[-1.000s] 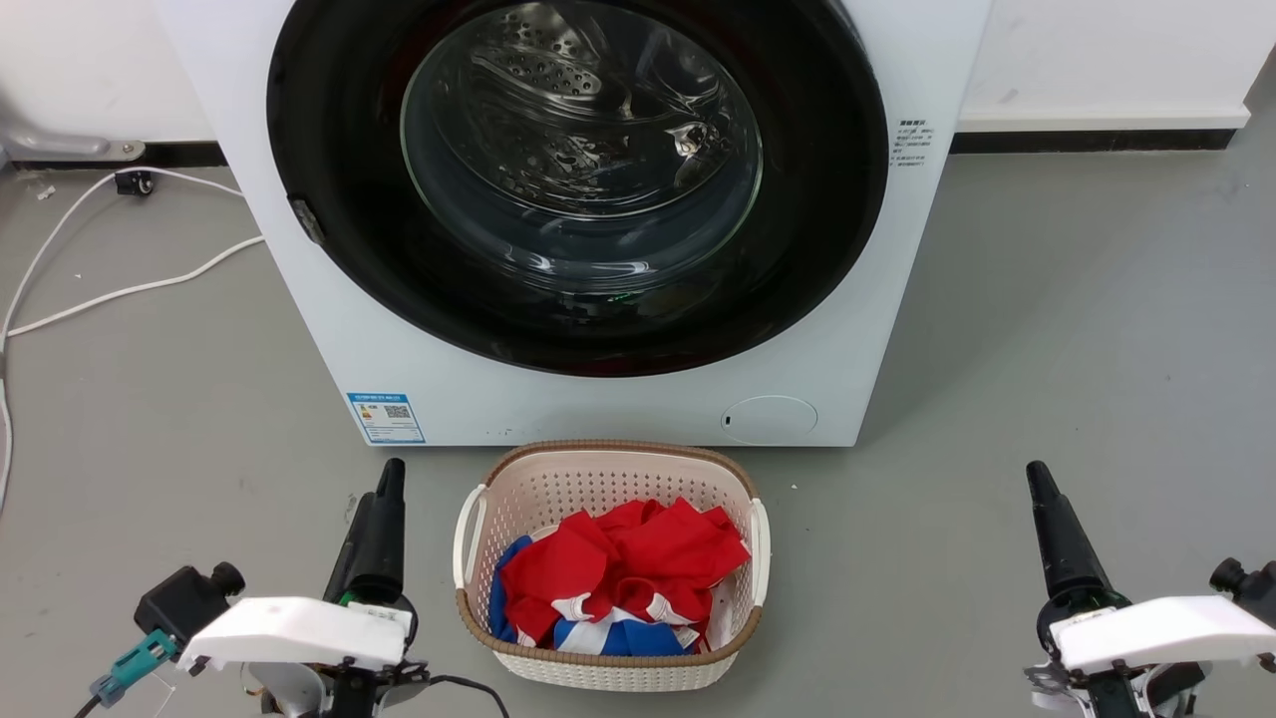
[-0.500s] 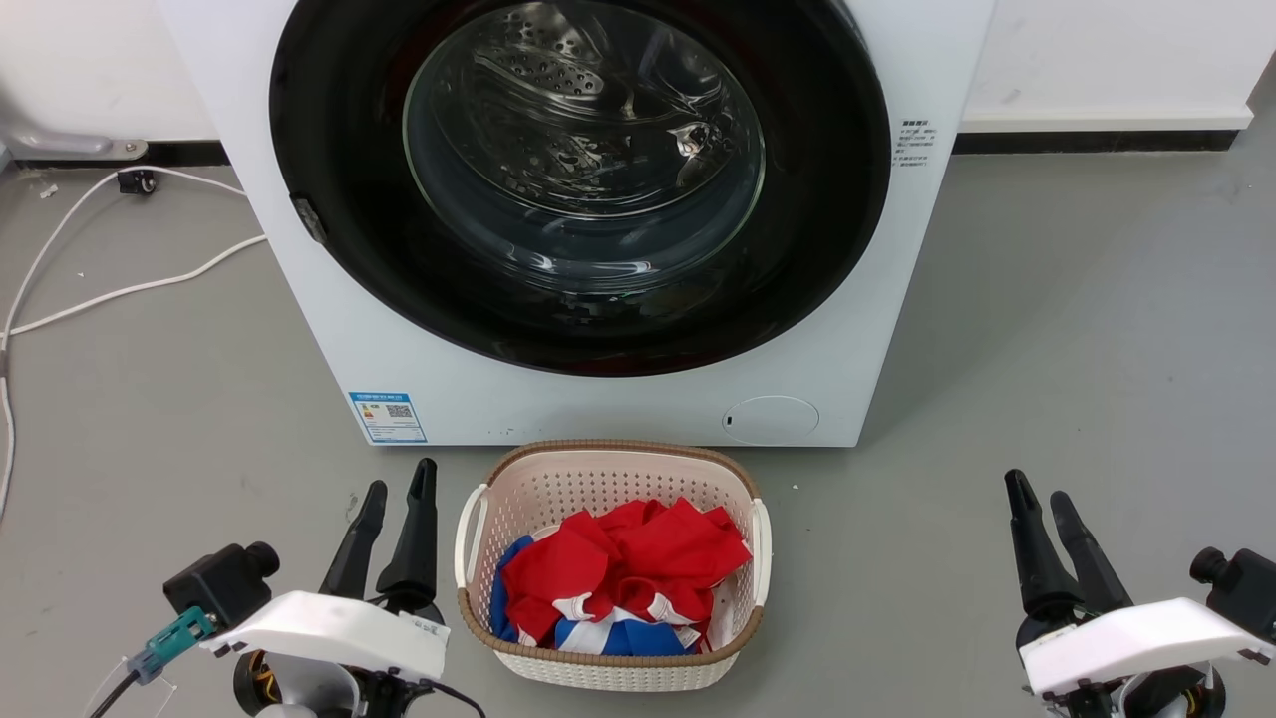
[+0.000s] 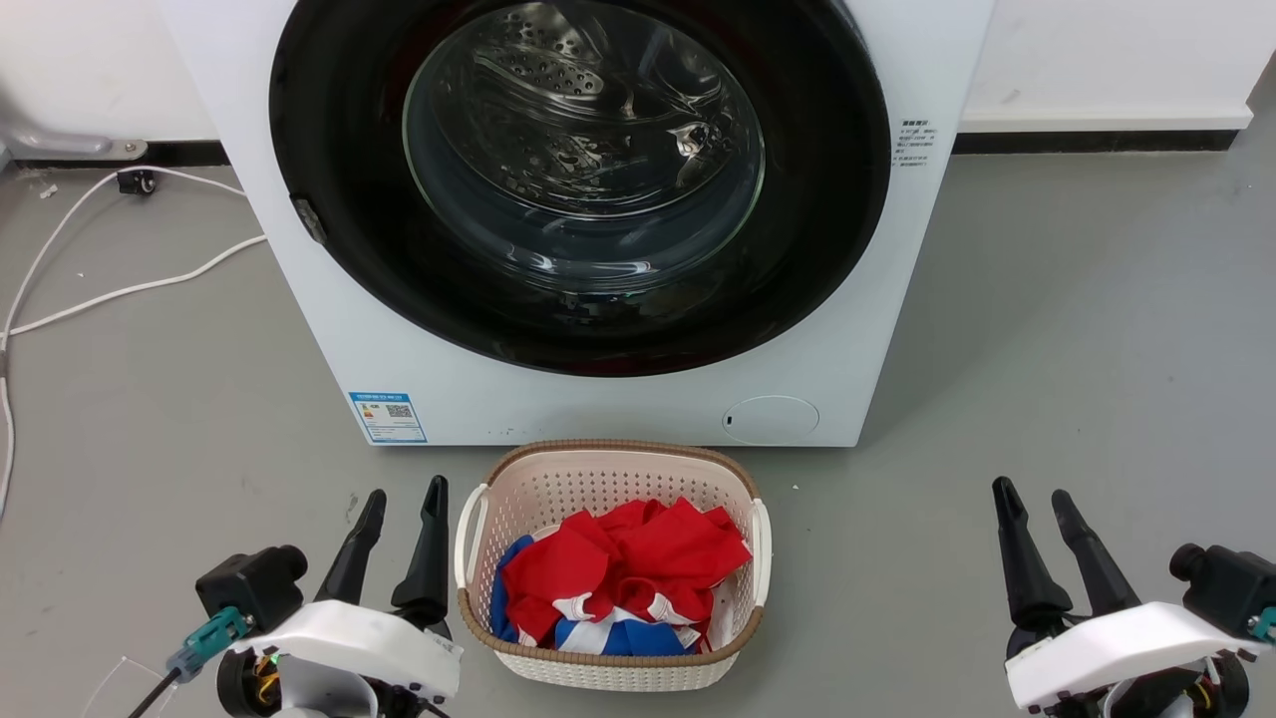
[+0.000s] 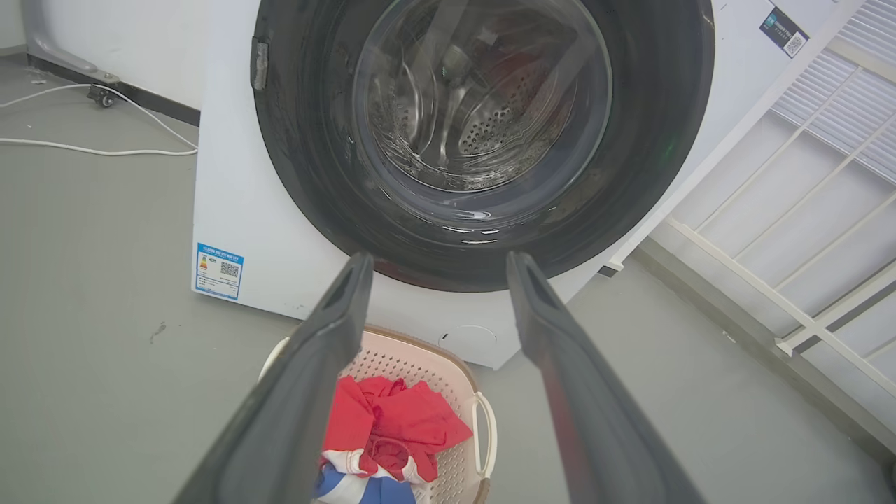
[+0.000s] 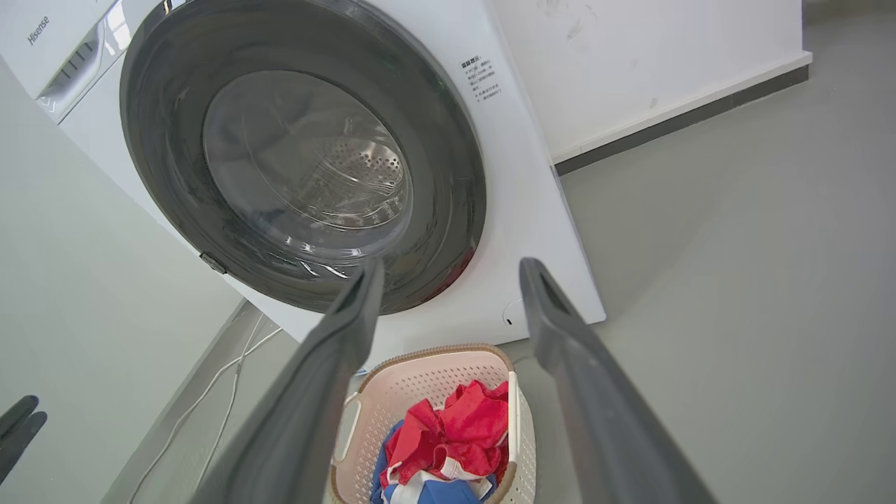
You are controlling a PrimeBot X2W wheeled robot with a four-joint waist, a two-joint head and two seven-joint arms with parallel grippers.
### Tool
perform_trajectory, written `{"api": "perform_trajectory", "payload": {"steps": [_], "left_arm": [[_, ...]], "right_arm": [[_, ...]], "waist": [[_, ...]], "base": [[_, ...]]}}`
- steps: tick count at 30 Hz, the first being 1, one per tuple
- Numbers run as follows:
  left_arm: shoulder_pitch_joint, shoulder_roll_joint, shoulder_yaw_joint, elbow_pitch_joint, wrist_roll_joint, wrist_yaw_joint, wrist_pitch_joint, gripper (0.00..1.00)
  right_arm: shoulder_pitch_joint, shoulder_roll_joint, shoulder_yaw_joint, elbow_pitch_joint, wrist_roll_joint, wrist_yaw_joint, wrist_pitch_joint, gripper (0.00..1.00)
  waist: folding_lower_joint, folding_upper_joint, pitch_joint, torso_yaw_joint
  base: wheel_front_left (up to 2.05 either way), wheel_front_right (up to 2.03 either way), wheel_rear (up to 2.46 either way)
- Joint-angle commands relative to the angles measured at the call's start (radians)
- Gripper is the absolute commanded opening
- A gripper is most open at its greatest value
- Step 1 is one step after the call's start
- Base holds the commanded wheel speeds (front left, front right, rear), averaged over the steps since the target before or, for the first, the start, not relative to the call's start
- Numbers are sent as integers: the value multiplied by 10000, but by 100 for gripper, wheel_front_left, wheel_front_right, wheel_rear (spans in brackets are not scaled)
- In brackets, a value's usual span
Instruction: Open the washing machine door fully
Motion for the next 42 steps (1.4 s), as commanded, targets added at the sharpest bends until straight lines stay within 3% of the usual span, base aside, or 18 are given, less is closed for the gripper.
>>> {"api": "perform_trajectory", "payload": {"steps": [1, 20, 42], "left_arm": [[-263, 50, -29, -56, 294, 49, -110, 100], [-146, 39, -178, 126, 2043, 300, -581, 100], [-295, 230, -394, 180, 3856, 215, -1023, 100]], "right_arm": [[-1, -1, 25, -170, -311, 16, -79, 100], [173, 15, 125, -327, -2111, 20, -157, 100], [359, 30, 138, -698, -3892, 24, -297, 100]], "waist": [[0, 0, 1, 0], [-1, 0, 30, 39], [-1, 0, 68, 89]], "base": [[0, 0, 0], [0, 0, 0], [0, 0, 0]]}}
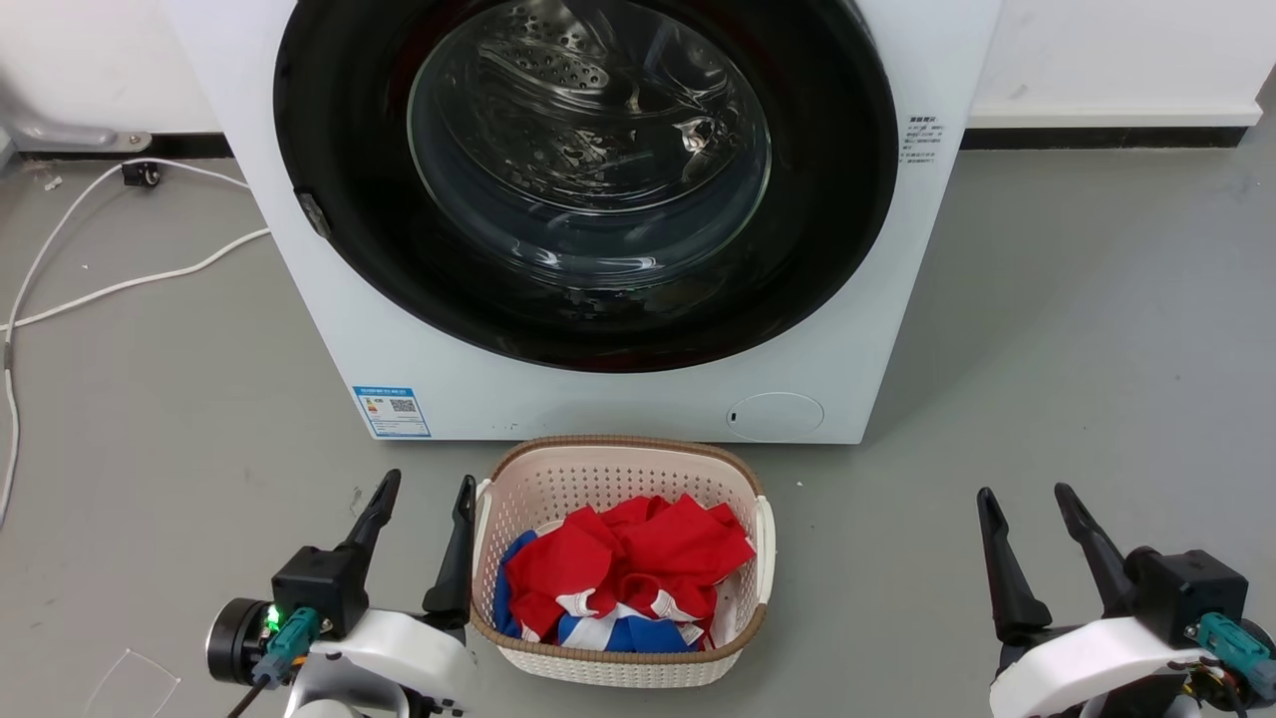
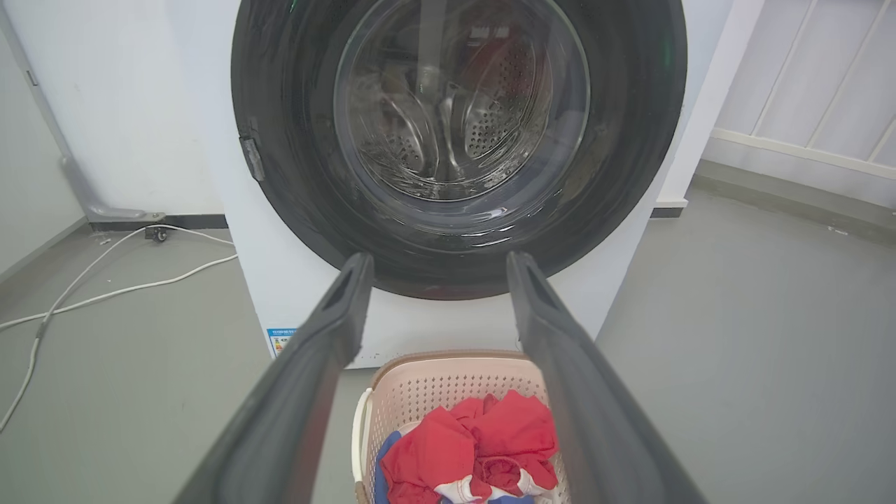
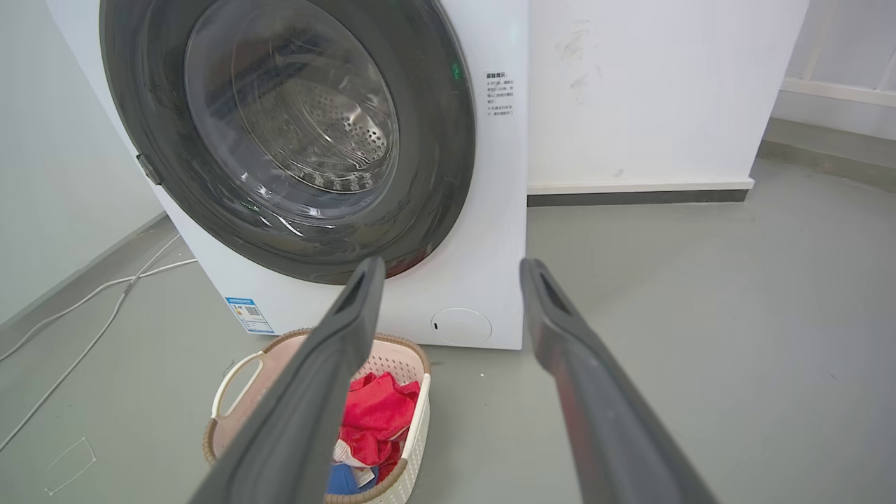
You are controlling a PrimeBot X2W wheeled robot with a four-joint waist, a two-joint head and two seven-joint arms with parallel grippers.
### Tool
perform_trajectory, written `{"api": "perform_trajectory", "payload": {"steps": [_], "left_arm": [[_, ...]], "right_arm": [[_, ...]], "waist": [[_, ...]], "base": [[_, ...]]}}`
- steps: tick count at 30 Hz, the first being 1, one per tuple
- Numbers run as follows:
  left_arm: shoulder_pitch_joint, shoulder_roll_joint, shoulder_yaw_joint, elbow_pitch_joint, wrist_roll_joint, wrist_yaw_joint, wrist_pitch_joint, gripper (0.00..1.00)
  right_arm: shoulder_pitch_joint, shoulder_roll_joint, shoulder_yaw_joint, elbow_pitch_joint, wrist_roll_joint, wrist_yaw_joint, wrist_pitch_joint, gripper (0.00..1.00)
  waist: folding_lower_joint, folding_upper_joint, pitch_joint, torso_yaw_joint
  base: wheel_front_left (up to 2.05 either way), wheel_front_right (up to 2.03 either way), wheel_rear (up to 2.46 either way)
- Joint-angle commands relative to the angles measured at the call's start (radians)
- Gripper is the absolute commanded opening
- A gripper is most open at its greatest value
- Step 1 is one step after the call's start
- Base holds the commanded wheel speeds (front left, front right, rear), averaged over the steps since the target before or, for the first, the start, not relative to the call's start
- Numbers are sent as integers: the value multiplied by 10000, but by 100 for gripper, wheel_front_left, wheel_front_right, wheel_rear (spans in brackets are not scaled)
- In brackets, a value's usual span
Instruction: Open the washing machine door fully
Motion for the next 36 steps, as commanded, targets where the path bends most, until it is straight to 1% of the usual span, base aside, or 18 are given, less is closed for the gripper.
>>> {"api": "perform_trajectory", "payload": {"steps": [1, 6, 20, 25, 33, 34, 36], "left_arm": [[-165, 62, -47, 5, 177, -26, -78, 100], [-237, 24, -112, 206, 433, -73, -176, 100], [-266, -146, 174, 461, 959, -115, -416, 100], [-277, -209, 262, 521, 830, -144, -417, 100], [-287, -251, 385, 593, 774, -170, -414, 100], [-284, -254, 397, 602, 765, -174, -414, 100], [-280, -266, 417, 623, 757, -174, -413, 100]], "right_arm": [[66, 25, 0, -102, -145, 20, -62, 100], [136, 27, 4, -125, -460, 20, -88, 100], [159, 38, 82, -104, -1008, 13, -227, 100], [140, 37, 52, 41, -692, 13, -278, 100], [47, 38, 40, 188, -575, 13, -349, 100], [37, 38, 39, 205, -552, 13, -350, 47], [14, 38, 51, 230, -500, 13, -363, 0]], "waist": [[0, 0, 0, 7], [0, 0, -14, 15], [0, 0, -6, -15], [0, 0, 6, -24], [0, 0, 28, -57], [0, 0, 26, -60], [0, 0, 28, -61]], "base": [[0, 0, 0], [0, 0, 0], [0, 0, 0], [0, 0, 0], [0, 0, 0], [0, 0, 0], [0, 0, 0]]}}
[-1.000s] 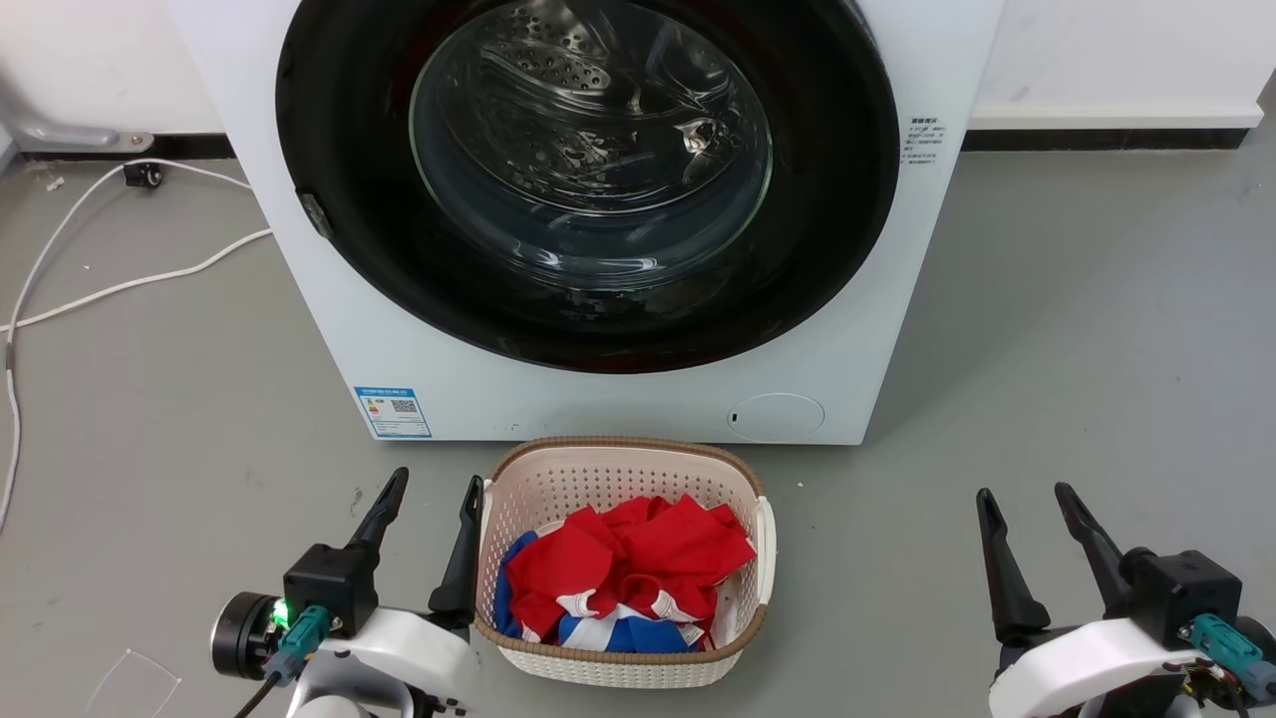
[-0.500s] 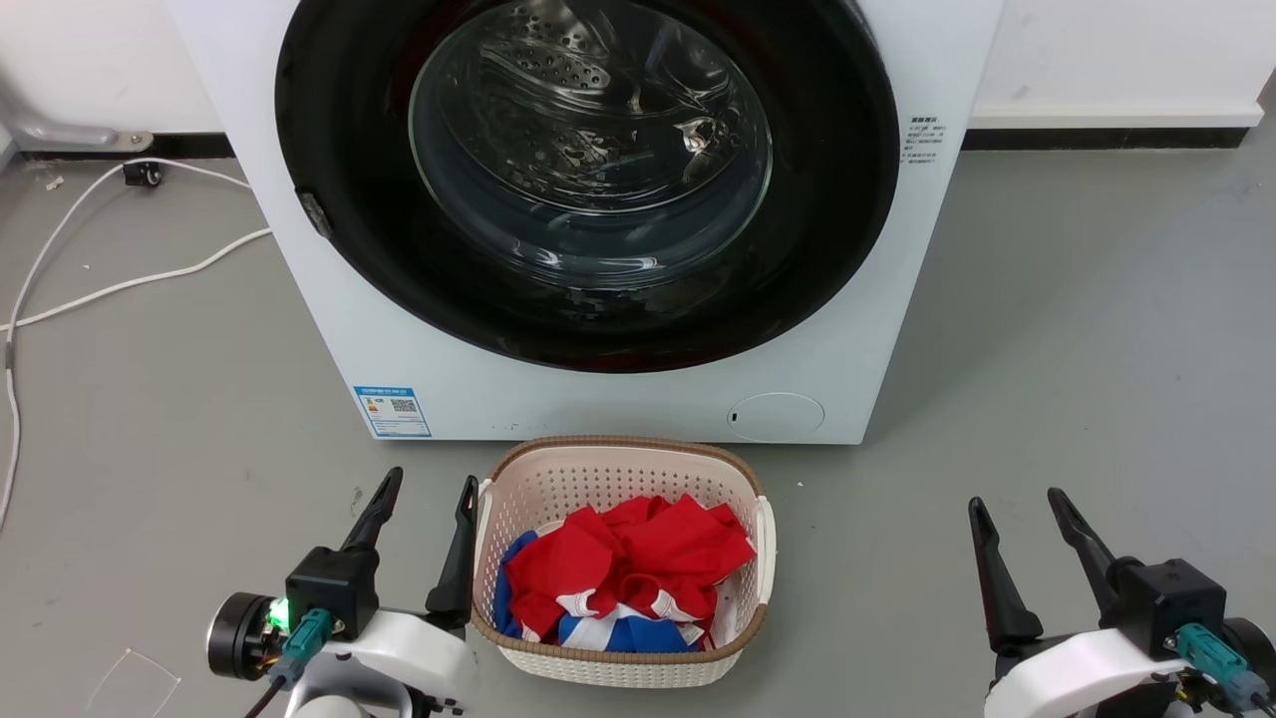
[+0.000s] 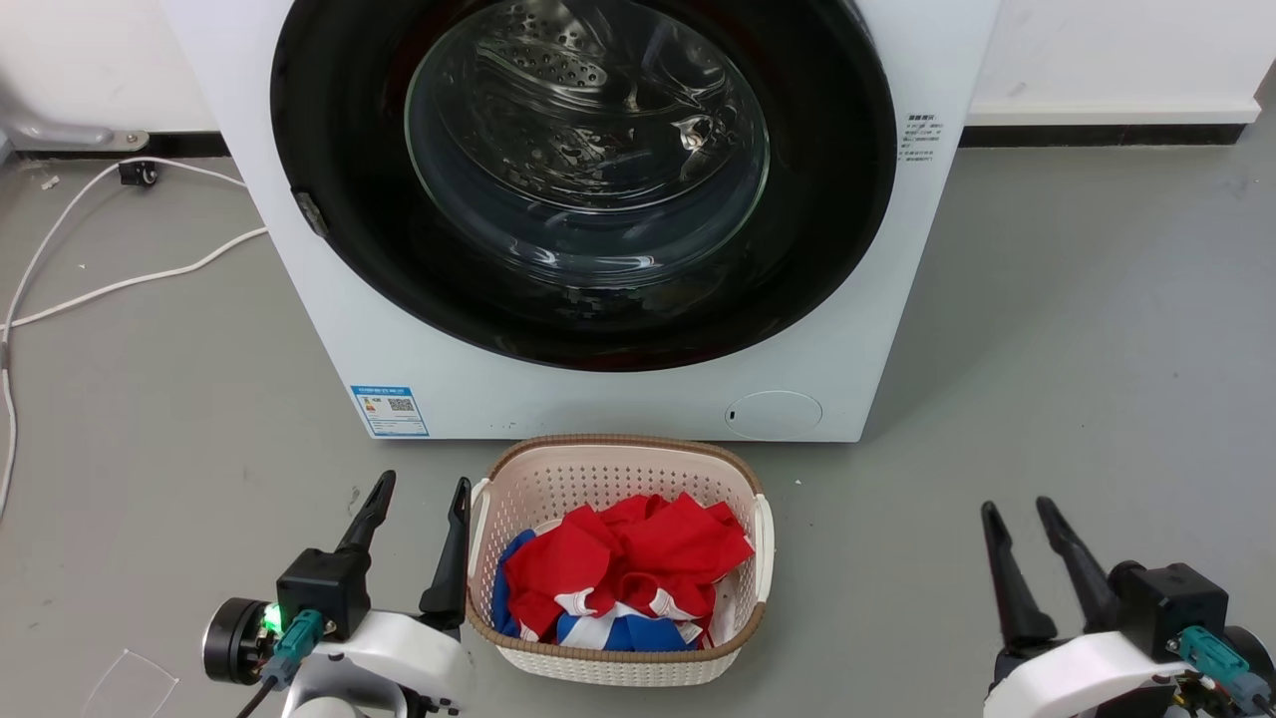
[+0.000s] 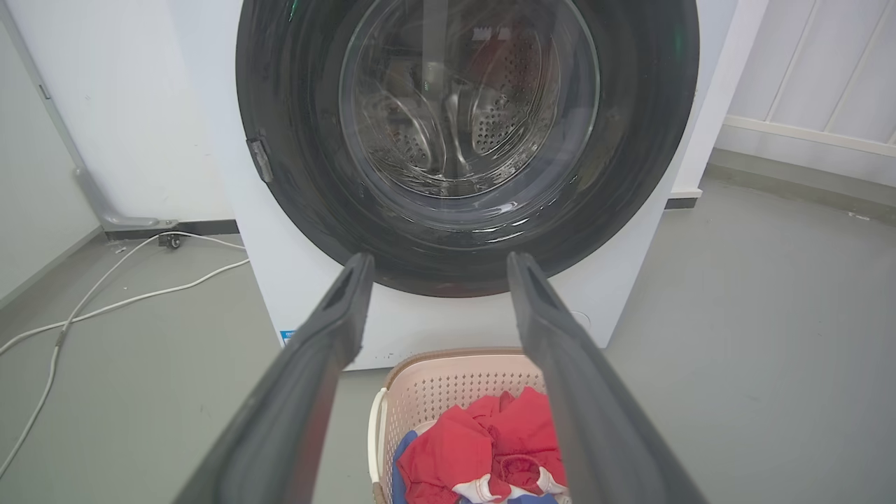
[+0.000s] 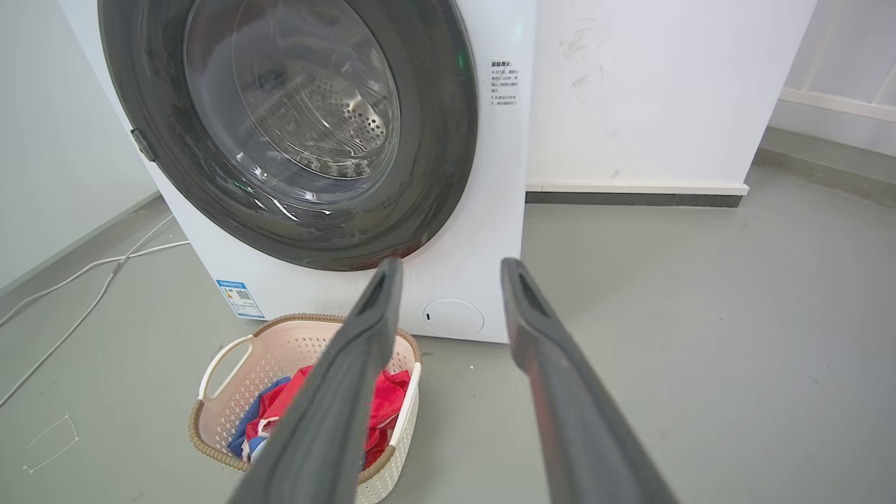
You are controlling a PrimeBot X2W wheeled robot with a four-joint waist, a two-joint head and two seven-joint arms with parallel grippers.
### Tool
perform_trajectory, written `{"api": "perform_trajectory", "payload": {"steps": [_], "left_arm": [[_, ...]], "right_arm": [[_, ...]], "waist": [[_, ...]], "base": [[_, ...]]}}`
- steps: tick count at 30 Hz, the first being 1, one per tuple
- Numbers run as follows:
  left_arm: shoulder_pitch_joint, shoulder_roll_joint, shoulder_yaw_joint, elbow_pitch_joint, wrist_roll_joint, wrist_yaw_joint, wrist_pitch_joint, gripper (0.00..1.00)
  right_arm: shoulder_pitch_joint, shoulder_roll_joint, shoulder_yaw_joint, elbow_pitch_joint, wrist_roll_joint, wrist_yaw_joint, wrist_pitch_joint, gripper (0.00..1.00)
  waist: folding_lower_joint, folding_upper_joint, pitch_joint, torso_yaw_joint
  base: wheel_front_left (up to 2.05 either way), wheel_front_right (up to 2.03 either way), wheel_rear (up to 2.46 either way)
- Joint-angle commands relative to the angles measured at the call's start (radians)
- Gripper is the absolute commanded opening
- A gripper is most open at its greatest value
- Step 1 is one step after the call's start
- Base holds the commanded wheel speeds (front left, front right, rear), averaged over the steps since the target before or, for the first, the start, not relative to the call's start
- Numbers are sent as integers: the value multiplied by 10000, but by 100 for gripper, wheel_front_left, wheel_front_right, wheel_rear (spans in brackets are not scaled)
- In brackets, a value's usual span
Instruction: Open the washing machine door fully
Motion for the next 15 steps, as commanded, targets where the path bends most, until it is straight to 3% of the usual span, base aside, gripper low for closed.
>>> {"api": "perform_trajectory", "payload": {"steps": [1, 7, 15], "left_arm": [[-89, -59, 56, 35, -60, -13, -35, 100], [-81, -94, 148, 43, -116, -39, -35, 100], [-256, -207, 252, -152, -156, -46, -35, 100]], "right_arm": [[-118, 34, 33, 62, 102, -3, -23, 0], [-186, 31, -49, 241, 1195, -3, 43, 0], [-936, 23, -367, 1250, 6180, -1, -55, 0]], "waist": [[0, 0, 3, -2], [0, 0, 13, -38], [0, 0, 302, -73]], "base": [[0, 0, 0], [0, 0, 0], [0, 0, 0]]}}
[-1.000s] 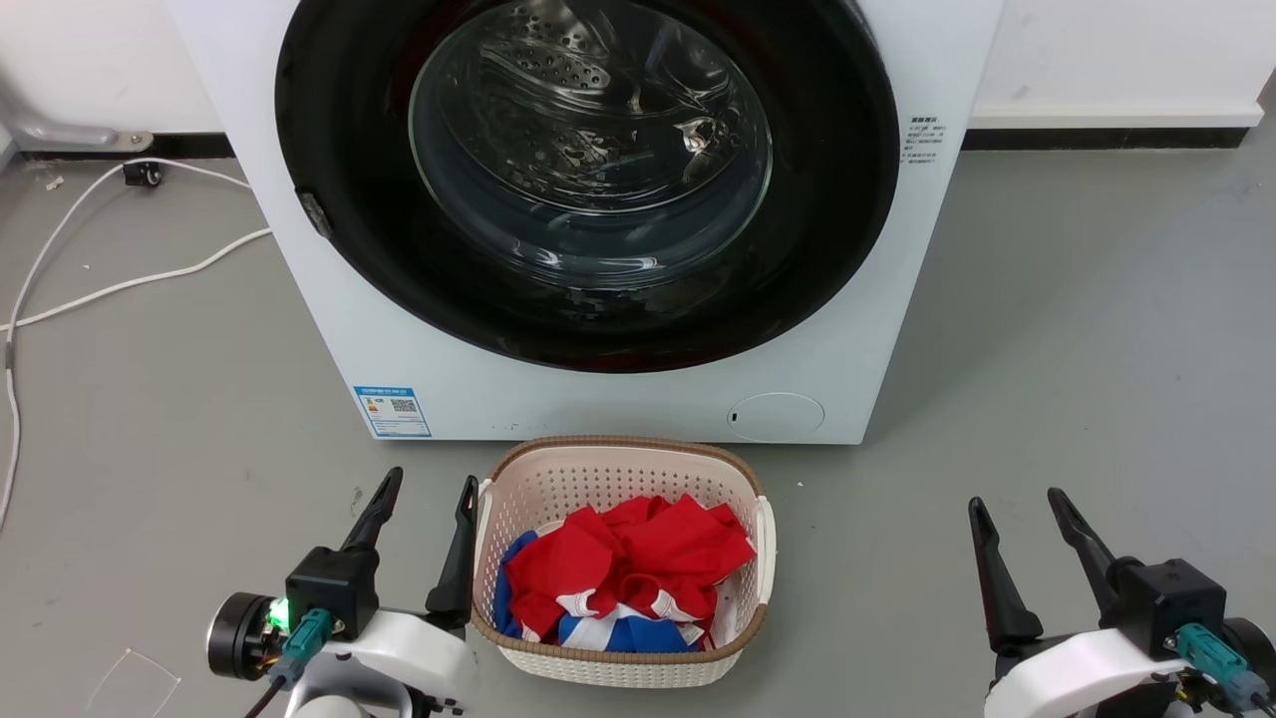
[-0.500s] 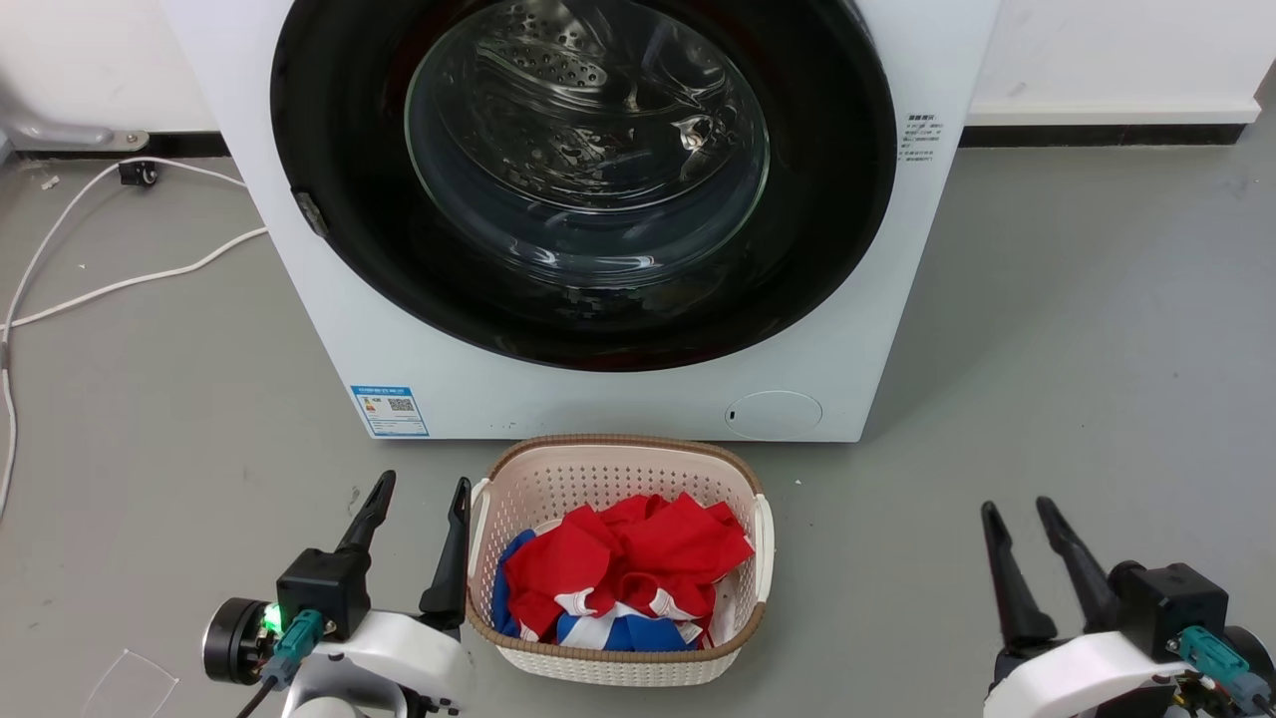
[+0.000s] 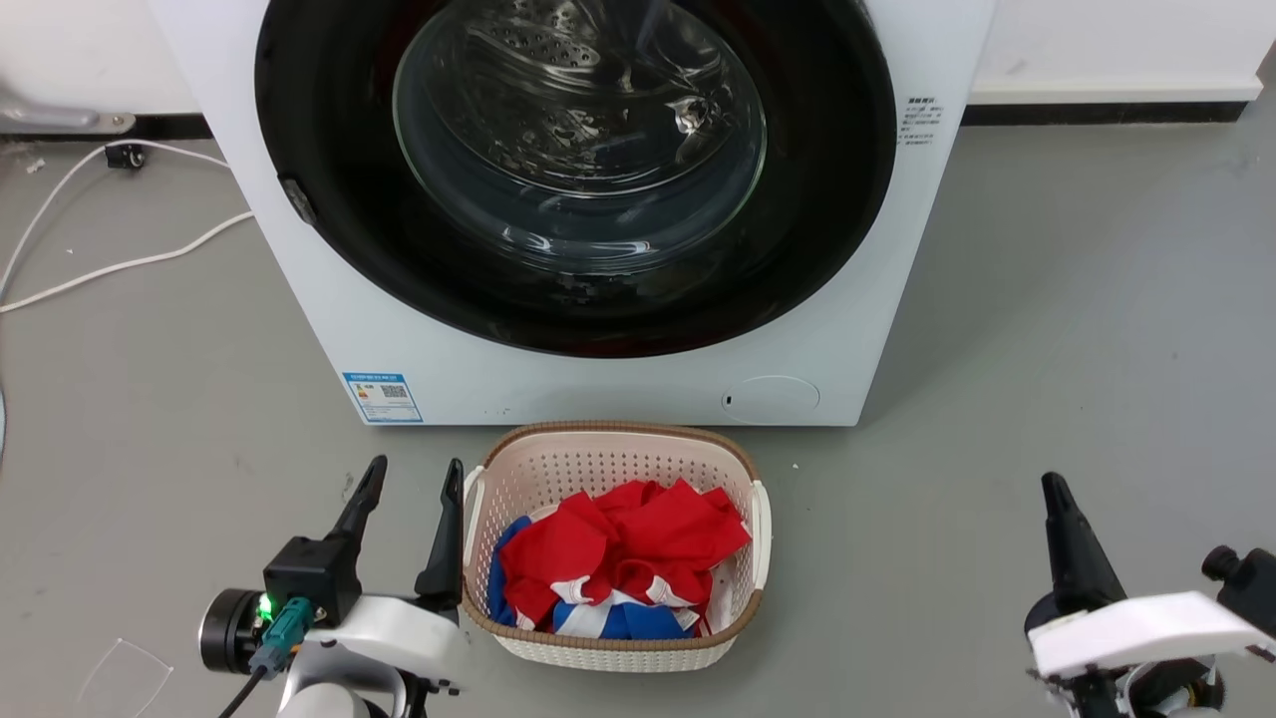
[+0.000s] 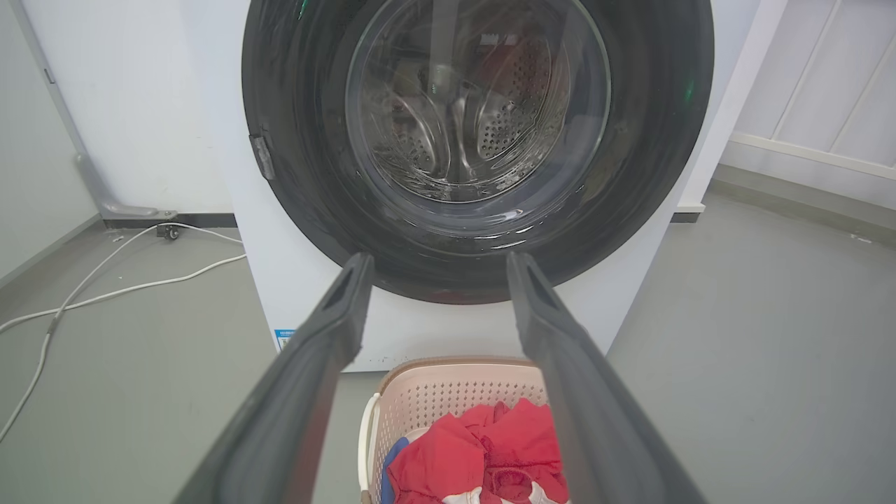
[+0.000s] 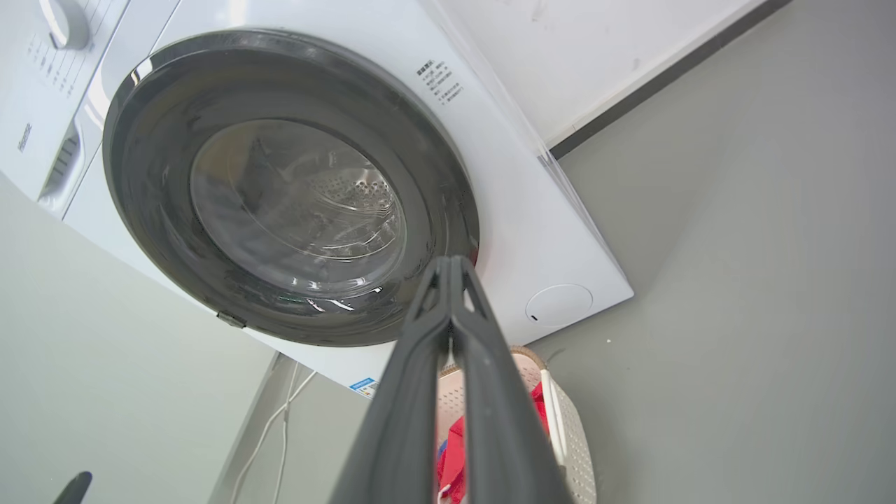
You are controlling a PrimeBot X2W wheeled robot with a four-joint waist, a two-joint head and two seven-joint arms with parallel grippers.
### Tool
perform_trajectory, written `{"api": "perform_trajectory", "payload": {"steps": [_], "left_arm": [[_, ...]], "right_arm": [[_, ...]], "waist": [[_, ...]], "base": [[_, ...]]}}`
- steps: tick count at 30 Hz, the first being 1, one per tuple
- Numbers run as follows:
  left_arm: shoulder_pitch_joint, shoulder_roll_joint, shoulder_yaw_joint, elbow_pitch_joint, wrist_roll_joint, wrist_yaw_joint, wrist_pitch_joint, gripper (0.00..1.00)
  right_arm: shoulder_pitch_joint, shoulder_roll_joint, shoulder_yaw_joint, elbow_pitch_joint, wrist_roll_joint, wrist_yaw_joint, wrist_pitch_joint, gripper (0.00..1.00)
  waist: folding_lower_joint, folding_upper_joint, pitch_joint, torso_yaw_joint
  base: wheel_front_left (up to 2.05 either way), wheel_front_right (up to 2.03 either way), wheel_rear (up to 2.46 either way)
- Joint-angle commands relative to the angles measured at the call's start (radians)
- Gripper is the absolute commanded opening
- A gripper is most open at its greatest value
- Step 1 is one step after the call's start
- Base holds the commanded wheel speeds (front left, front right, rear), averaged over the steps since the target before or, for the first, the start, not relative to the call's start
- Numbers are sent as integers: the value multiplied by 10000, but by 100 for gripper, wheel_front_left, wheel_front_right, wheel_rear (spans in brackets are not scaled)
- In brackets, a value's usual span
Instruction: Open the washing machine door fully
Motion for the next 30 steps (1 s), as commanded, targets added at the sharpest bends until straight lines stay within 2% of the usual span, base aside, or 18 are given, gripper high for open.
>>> {"api": "perform_trajectory", "payload": {"steps": [1, 5, 6, 12, 15, 19, 23, 30], "left_arm": [[-234, -22, 0, -90, 66, -37, -25, 100], [-447, -45, 118, -259, 33, -45, -25, 100], [-447, -45, 118, -259, 33, -45, -25, 100], [-837, -74, 280, -596, 113, -50, -25, 100], [-1067, -100, 345, -812, 132, -68, -24, 100], [-1413, -114, 381, -1085, 154, -106, -24, 100], [-1810, -139, 317, -1333, 128, -159, -24, 100], [-2321, -146, 189, -1659, 112, -207, -24, 100]], "right_arm": [[-409, 9, -71, 374, 1500, 1, -113, 0], [-1215, 9, -158, 965, 4499, 1, -238, 0], [-1215, 9, -158, 965, 4499, 1, -238, 0], [-2776, 5, -704, 1753, 7981, 1, 52, 0], [-3667, -50, -1269, 2174, 9037, 1, 422, 0], [-5025, -464, -1811, 2921, 9979, 2, 959, 0], [-6535, -1145, -2126, 3872, 10741, 2, 1604, 0], [-9065, -2464, -1278, 5515, 10629, 1, 2853, 0]], "waist": [[0, -1, 171, 11], [0, -1, 513, 1], [0, -1, 513, 1], [0, -1, 1251, -16], [0, -1, 1689, -8], [0, -1, 2301, 80], [0, -1, 2930, 244], [0, -1, 3708, 537]], "base": [[0, 0, 0], [0, 0, 0], [0, 0, 0], [0, 0, 0], [0, 0, 0], [0, 0, 0], [0, 0, 0], [0, 0, 0]]}}
